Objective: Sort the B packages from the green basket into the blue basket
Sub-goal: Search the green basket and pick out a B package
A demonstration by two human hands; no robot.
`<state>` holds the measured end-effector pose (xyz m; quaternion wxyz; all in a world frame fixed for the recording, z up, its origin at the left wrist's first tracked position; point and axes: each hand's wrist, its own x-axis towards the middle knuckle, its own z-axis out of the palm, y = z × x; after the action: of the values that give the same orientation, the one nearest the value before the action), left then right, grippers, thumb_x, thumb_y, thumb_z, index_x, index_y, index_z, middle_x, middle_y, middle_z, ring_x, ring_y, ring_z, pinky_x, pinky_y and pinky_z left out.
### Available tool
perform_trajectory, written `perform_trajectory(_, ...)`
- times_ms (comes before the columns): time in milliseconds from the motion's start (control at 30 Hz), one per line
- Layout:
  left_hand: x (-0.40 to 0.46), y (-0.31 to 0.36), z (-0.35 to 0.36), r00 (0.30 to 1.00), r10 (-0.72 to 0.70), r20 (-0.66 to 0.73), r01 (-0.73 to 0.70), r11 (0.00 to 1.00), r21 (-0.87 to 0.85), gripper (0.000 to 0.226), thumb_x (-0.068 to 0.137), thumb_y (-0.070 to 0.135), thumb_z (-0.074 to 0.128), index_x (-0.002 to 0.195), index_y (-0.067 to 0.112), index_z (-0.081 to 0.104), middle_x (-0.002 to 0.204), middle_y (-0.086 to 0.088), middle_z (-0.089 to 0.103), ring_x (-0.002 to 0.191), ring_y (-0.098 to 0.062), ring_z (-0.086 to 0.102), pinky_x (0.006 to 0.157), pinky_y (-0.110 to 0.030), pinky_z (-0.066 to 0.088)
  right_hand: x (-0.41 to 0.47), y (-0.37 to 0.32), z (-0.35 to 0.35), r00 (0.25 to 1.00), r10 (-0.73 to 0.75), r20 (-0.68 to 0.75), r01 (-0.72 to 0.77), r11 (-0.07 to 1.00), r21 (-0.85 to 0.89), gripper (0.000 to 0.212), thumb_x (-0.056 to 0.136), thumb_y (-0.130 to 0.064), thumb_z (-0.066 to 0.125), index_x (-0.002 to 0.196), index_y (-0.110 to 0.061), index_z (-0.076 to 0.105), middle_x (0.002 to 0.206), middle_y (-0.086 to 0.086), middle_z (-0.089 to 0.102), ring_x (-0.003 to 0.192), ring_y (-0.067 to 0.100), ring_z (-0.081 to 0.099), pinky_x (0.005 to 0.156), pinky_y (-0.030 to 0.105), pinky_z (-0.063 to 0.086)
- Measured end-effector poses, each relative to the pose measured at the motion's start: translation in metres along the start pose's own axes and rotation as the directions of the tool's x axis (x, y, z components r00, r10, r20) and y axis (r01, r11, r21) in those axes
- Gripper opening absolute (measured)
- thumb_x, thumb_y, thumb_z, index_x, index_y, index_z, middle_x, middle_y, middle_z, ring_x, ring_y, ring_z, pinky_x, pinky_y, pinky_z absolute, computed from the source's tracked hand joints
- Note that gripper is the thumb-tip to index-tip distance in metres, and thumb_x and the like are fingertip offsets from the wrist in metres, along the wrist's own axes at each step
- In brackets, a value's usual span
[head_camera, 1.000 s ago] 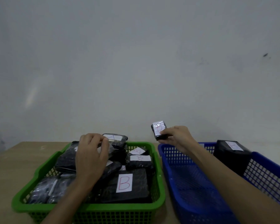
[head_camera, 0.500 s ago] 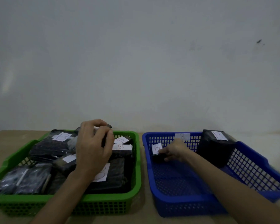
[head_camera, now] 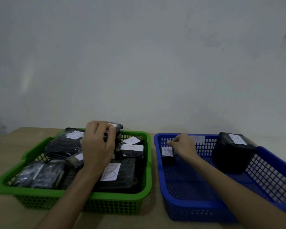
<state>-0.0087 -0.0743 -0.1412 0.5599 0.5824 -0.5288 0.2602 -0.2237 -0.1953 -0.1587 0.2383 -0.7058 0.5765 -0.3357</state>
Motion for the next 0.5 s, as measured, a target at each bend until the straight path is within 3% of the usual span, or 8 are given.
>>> perform_trajectory(67, 0.000, 0.001, -0.001, 0.999, -0.028, 0.025, 0.029, 0.998, -0.050, 0.021, 0.088, 0.020, 0.047, 0.077, 0.007, 0.060, 0.075, -0.009, 0.060, 0.069, -0.020, 0.051, 0.060, -0.021, 0.031, -0.011, -0.022, -0.003, 0.971, -0.188, -0.145, 0.187, 0.982, -0.021, 0.018, 0.083, -0.011, 0.060, 0.070, -0.001, 0.067, 0.071, 0.013, 0.067, 0.067, 0.020, 0.059, 0.062, 0.025, 0.041)
perform_trajectory(133, 0.000, 0.002, -0.001, 0.995, -0.098, 0.024, 0.100, 0.987, -0.124, 0.020, 0.091, 0.022, 0.045, 0.082, 0.012, 0.059, 0.071, -0.004, 0.064, 0.062, -0.018, 0.055, 0.058, -0.027, 0.039, -0.029, -0.048, -0.006, 0.910, -0.360, -0.205, 0.361, 0.932, -0.033, 0.012, 0.081, -0.008, 0.061, 0.076, -0.004, 0.071, 0.075, 0.005, 0.067, 0.070, 0.013, 0.055, 0.066, 0.020, 0.039)
perform_trajectory(200, 0.000, 0.001, -0.001, 0.987, -0.161, 0.004, 0.158, 0.967, -0.198, 0.019, 0.094, 0.025, 0.039, 0.089, 0.018, 0.056, 0.064, 0.005, 0.063, 0.055, -0.011, 0.057, 0.054, -0.023, 0.044, -0.047, -0.071, -0.008, 0.897, -0.436, -0.076, 0.441, 0.894, 0.075, 0.011, 0.080, -0.012, 0.064, 0.073, -0.007, 0.071, 0.066, -0.002, 0.064, 0.060, 0.007, 0.055, 0.061, 0.014, 0.042)
perform_trajectory(267, 0.001, 0.000, -0.003, 0.977, -0.210, -0.030, 0.194, 0.942, -0.275, 0.018, 0.096, 0.025, 0.034, 0.095, 0.022, 0.052, 0.061, 0.011, 0.061, 0.052, -0.009, 0.058, 0.050, -0.011, 0.042, -0.065, -0.087, -0.007, 0.884, -0.404, 0.236, 0.379, 0.914, 0.147, 0.026, 0.081, -0.027, 0.067, 0.064, -0.007, 0.068, 0.054, -0.001, 0.063, 0.044, 0.005, 0.056, 0.049, 0.018, 0.048)
perform_trajectory(333, 0.002, -0.001, -0.005, 0.969, -0.240, -0.056, 0.210, 0.925, -0.318, 0.017, 0.097, 0.023, 0.033, 0.098, 0.022, 0.050, 0.060, 0.011, 0.060, 0.052, -0.009, 0.058, 0.049, -0.010, 0.042, -0.080, -0.096, 0.000, 0.819, -0.276, 0.503, 0.327, 0.945, -0.014, 0.045, 0.076, -0.047, 0.068, 0.054, -0.010, 0.057, 0.047, 0.000, 0.056, 0.037, 0.009, 0.050, 0.039, 0.020, 0.041)
perform_trajectory(433, 0.001, 0.002, -0.005, 0.975, -0.219, -0.029, 0.201, 0.934, -0.295, 0.020, 0.096, 0.023, 0.033, 0.100, 0.017, 0.052, 0.058, 0.008, 0.060, 0.048, -0.009, 0.057, 0.049, -0.029, 0.048, -0.093, -0.104, 0.017, 0.775, -0.120, 0.621, 0.357, 0.893, -0.273, 0.051, 0.071, -0.063, 0.062, 0.065, -0.013, 0.051, 0.063, 0.001, 0.052, 0.057, 0.015, 0.049, 0.052, 0.029, 0.039)
perform_trajectory(500, -0.001, 0.005, -0.005, 0.982, -0.191, 0.006, 0.185, 0.944, -0.274, 0.020, 0.095, 0.022, 0.034, 0.099, 0.017, 0.052, 0.056, 0.009, 0.059, 0.047, -0.013, 0.057, 0.048, -0.035, 0.048, -0.095, -0.109, 0.023, 0.761, -0.031, 0.648, 0.264, 0.927, -0.266, 0.047, 0.074, -0.060, 0.062, 0.076, -0.013, 0.053, 0.074, 0.001, 0.056, 0.067, 0.016, 0.054, 0.055, 0.028, 0.044)
